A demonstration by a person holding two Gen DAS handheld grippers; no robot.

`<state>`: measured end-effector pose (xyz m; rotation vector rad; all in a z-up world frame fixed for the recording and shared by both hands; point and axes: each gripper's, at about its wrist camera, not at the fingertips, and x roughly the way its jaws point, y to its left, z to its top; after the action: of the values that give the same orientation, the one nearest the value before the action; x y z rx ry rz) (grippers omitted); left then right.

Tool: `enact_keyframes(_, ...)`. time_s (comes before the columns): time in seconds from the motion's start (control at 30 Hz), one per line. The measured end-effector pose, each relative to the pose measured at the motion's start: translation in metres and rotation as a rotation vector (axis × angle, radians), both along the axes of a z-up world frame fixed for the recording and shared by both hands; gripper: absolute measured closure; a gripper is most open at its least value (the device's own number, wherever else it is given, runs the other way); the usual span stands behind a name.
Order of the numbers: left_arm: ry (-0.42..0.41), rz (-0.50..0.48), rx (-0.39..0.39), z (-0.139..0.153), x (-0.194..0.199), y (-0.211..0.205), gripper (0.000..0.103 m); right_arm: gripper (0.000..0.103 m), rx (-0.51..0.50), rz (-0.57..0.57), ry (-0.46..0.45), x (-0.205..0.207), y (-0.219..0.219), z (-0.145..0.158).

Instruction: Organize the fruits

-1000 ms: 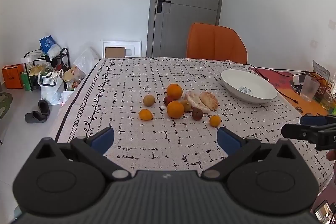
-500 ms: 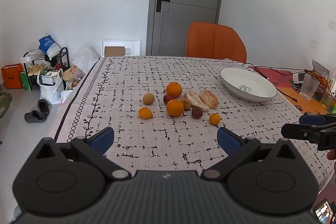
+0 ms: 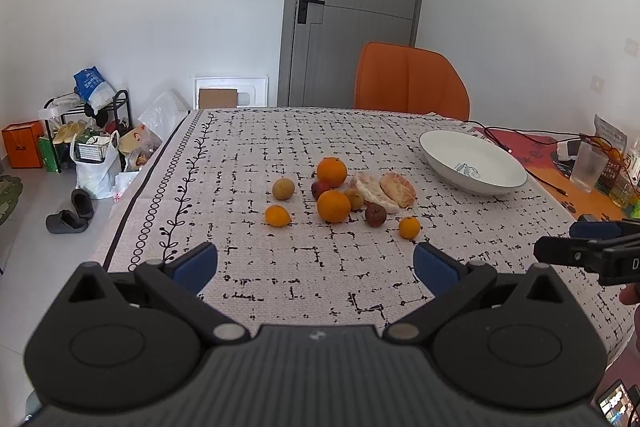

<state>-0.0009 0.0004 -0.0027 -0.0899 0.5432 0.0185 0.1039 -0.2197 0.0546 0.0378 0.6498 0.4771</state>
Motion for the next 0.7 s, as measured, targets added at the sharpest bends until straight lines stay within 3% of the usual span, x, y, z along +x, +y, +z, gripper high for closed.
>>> enact_keyframes(0.7,-0.008,-0.001,0.001,0.0026,-0.0008,0.0006,0.0,0.0,0.009,-0.016,-0.025,-0.0011,-0.0037,0.0037)
